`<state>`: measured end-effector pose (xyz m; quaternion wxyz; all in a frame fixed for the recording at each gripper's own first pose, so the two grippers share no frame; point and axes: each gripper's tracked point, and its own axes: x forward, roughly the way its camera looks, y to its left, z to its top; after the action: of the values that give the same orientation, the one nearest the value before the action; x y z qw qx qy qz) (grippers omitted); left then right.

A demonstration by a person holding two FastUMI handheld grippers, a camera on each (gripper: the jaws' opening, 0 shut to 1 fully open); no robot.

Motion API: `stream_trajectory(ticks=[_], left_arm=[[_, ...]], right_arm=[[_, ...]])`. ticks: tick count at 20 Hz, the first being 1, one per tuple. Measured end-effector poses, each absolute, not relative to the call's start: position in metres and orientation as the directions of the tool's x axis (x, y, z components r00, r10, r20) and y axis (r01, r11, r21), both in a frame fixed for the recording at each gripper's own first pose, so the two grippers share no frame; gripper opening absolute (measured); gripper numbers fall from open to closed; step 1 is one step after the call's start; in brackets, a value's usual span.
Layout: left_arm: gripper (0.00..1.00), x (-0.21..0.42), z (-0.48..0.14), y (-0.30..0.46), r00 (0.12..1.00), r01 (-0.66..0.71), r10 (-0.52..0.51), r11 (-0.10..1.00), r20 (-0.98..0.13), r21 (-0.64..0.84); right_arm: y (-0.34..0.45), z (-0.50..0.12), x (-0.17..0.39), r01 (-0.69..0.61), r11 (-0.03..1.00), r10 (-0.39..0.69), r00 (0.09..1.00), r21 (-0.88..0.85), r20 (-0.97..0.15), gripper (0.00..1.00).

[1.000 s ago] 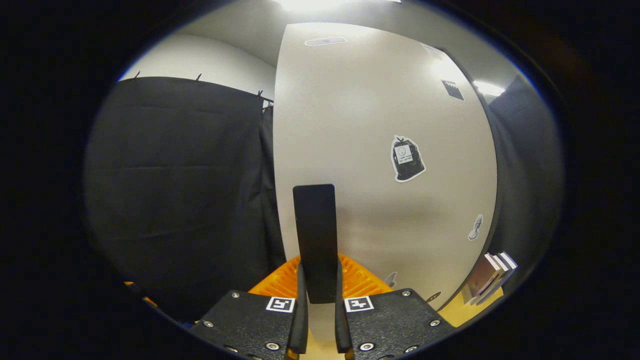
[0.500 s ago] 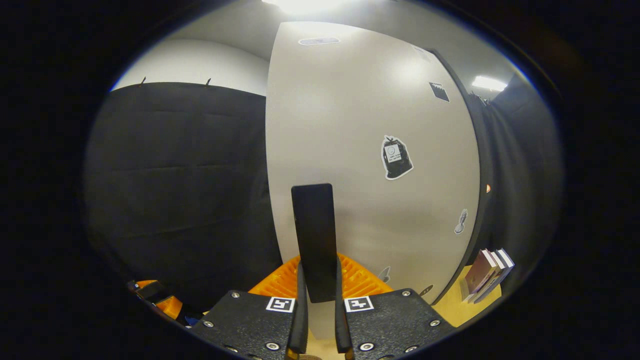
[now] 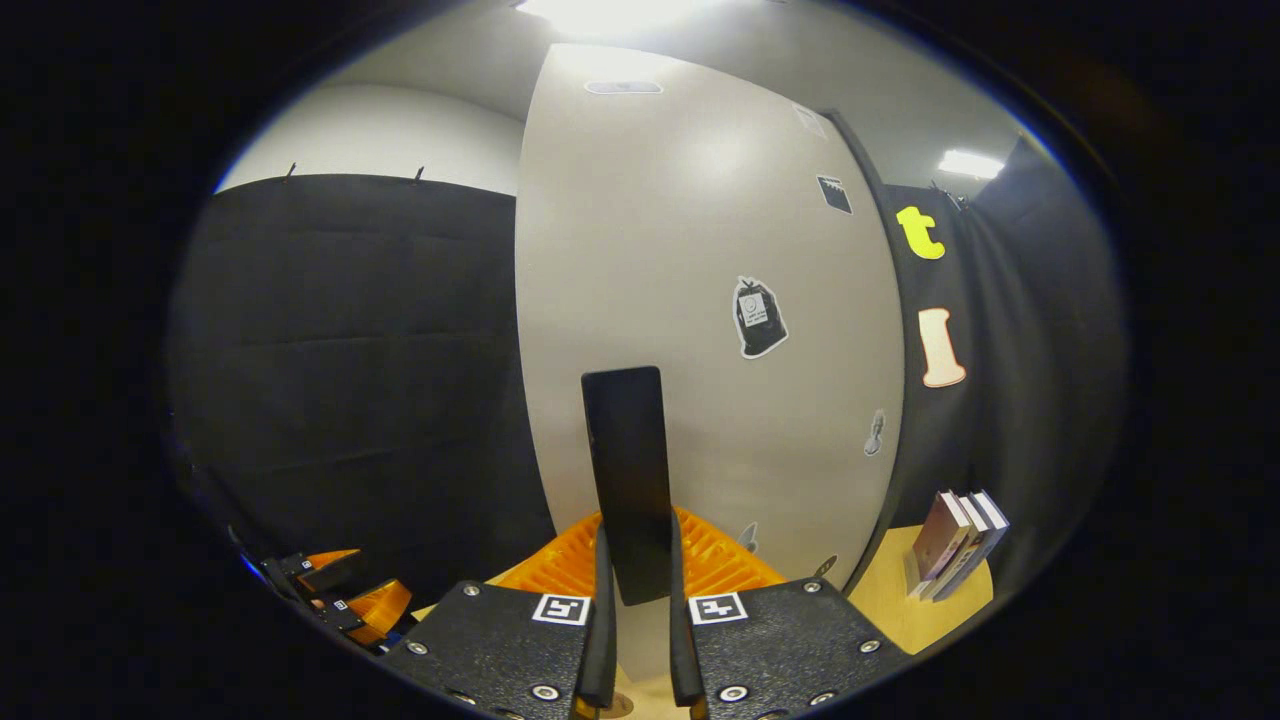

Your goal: Open the cabinet door with the right hand, grasp the bottle in the cabinet with the left hand and place it on the coaster, then close the cabinet door with the right hand.

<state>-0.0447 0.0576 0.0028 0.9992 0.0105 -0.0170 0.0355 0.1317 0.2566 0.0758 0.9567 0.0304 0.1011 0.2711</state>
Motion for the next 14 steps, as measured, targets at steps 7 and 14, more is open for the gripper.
stream_trajectory(ticks=[7,14], left_arm=[[0.87,-0.028,0.007,0.015,0.999,0.007,-0.008,1.000,0.048,0.007],[0.88,-0.022,0.008,-0.028,0.996,0.078,-0.077,0.997,0.051,-0.008]], right_arm=[[0.221,0.080,0.110,-0.487,0.867,0.498,0.848,0.104,-0.179,0.22],[0.175,0.078,0.101,-0.427,0.899,0.439,0.879,0.101,-0.186,0.21]])
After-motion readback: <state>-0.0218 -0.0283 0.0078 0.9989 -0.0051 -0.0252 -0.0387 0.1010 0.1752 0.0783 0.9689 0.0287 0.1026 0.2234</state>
